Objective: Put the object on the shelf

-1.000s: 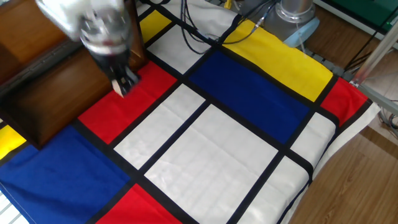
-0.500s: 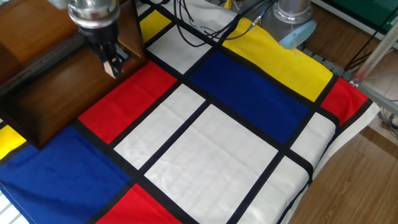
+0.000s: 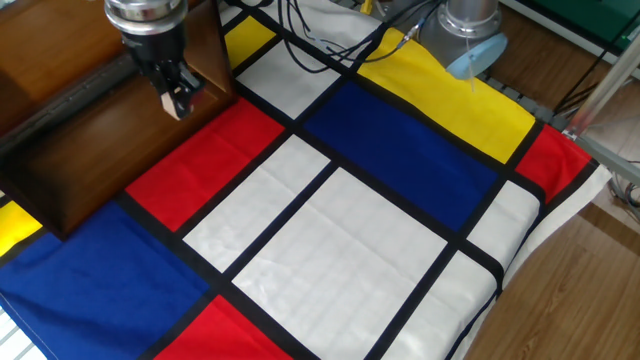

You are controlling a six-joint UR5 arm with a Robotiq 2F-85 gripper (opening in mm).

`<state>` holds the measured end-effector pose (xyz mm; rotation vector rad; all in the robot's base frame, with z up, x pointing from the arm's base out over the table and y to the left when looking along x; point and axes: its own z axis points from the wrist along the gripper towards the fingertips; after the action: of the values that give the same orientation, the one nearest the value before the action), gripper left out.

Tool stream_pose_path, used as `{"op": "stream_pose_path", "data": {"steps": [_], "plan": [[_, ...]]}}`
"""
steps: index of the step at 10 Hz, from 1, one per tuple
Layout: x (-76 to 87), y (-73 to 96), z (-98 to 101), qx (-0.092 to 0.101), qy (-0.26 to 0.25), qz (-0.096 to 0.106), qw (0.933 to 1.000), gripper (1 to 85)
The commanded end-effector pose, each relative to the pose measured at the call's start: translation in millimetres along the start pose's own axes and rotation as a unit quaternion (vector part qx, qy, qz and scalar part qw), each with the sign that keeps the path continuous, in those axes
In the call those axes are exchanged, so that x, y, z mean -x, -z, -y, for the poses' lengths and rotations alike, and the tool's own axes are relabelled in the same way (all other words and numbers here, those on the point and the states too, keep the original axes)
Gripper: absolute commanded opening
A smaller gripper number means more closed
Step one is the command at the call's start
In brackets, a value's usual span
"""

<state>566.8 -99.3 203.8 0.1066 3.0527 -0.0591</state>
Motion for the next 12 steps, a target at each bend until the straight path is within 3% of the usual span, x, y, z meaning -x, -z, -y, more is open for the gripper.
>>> {"op": "stream_pose_path", "data": {"steps": [1, 3, 5, 7, 9, 12], "plan": [[17.8, 2.6, -11.0, 0.026, -0.029, 0.034, 0.9986, 1.0], [21.2, 3.0, -13.2, 0.030, -0.027, 0.041, 0.9983, 1.0], [20.8, 2.7, -6.8, 0.018, -0.025, 0.041, 0.9987, 1.0], [9.0, 1.8, 1.9, 0.000, -0.014, 0.018, 0.9997, 1.0], [2.5, 22.0, 17.8, -0.022, -0.013, 0.008, 0.9996, 1.0], [-4.3, 57.9, 31.5, -0.026, -0.012, -0.008, 0.9996, 1.0]]}}
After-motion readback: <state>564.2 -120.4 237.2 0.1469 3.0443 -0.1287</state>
